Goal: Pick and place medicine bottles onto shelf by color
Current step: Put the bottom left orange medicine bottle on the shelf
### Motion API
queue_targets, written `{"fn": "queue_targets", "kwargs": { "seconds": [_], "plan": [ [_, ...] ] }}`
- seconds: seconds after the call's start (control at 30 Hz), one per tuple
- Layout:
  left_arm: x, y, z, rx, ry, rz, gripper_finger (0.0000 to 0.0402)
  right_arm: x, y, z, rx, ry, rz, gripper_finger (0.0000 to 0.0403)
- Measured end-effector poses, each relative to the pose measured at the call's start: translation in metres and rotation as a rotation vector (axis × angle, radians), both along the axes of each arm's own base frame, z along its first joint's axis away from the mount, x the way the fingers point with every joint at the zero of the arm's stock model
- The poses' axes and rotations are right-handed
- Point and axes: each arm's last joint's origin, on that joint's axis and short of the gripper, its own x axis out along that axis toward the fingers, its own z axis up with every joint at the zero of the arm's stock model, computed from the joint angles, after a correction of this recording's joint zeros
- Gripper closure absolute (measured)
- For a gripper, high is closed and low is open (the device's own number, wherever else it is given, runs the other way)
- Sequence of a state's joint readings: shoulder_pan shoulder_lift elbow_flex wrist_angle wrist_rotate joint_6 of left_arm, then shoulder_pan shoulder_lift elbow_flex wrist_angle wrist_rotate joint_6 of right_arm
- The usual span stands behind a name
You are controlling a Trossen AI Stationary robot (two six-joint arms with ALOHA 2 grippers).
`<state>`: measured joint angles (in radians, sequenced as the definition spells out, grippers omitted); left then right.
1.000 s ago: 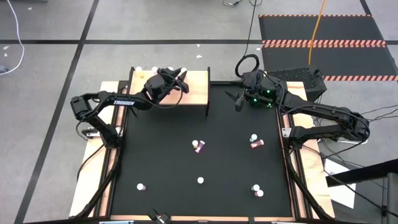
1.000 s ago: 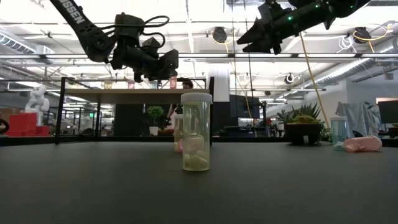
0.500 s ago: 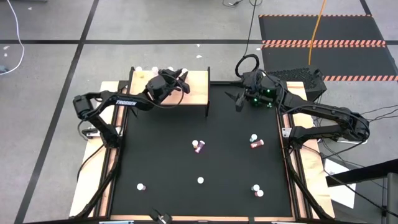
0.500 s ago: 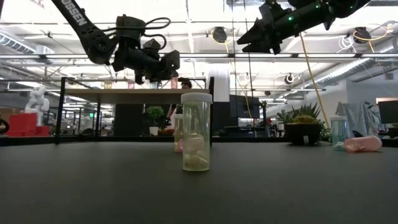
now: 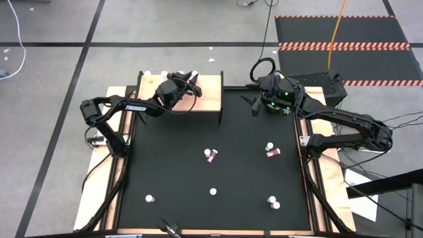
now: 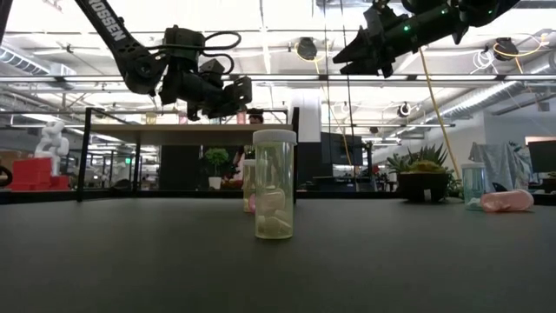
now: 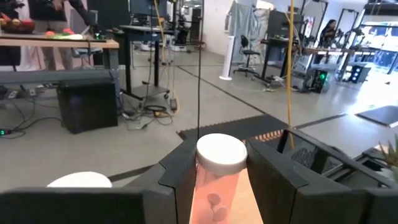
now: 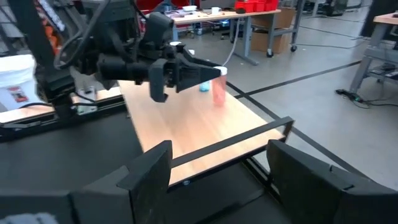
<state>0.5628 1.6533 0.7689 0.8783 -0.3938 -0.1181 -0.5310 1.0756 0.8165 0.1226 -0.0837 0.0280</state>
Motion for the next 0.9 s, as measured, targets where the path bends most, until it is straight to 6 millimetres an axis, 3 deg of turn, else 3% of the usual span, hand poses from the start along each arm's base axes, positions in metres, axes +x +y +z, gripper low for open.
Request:
{"fn": "queue_targets", "kwargs": {
  "seconds": [0.9],
  "plan": [
    [-0.0002,0.0051,-0.0059,-0.012,-0.014,0.004,0.0265,-0.0035,-0.0062,0.0010,0.016,-0.019,-0.013,0.0145]
  ]
}}
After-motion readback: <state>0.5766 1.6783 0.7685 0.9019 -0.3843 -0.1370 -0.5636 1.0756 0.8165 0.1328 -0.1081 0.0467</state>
